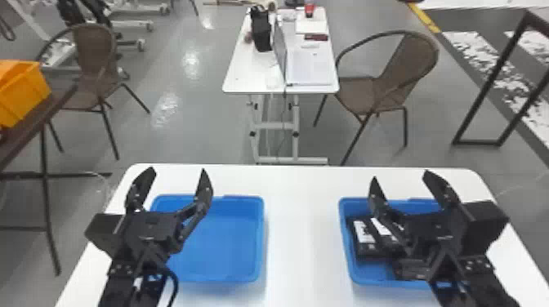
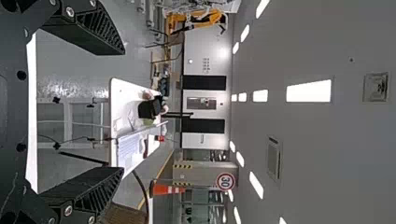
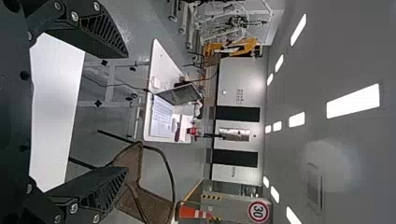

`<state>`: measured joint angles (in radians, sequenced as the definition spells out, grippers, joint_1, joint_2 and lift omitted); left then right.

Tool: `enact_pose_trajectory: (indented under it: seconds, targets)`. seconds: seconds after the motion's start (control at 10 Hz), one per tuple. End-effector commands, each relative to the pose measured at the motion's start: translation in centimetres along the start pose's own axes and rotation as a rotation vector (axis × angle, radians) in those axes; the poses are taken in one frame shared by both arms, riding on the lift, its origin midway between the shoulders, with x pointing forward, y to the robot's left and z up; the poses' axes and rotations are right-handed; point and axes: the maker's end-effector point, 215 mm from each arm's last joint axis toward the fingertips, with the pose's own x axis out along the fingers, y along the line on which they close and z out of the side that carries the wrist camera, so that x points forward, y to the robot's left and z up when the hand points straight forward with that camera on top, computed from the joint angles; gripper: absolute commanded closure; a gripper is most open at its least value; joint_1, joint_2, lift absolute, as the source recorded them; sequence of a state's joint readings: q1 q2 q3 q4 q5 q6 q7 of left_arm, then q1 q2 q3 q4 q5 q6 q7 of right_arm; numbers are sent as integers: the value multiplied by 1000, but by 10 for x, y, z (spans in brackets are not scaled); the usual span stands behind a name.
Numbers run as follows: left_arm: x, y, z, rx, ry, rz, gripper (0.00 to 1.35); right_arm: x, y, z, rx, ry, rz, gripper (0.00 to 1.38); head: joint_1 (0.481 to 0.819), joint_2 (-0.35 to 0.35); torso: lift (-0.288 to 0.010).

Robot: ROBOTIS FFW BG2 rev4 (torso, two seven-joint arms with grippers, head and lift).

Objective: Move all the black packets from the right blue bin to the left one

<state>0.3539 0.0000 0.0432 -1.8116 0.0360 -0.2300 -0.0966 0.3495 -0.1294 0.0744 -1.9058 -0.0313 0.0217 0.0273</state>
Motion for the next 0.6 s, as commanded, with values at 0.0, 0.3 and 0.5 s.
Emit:
enact_pose_trajectory:
  seconds: [0.0,0.3,0.5]
  targets:
    - [0,0,-1,-3,2,1,147,-3,-14,-22,5,51,-33,174,695,41,0]
    - [0,-3,-6,-26,17,0,147,-15,-58,-94,89,200,-118,174,695,-4,0]
    - [-2,-1,-6,-28,15,4,147,-27,-67,-144,140,282,-125,174,695,-39,0]
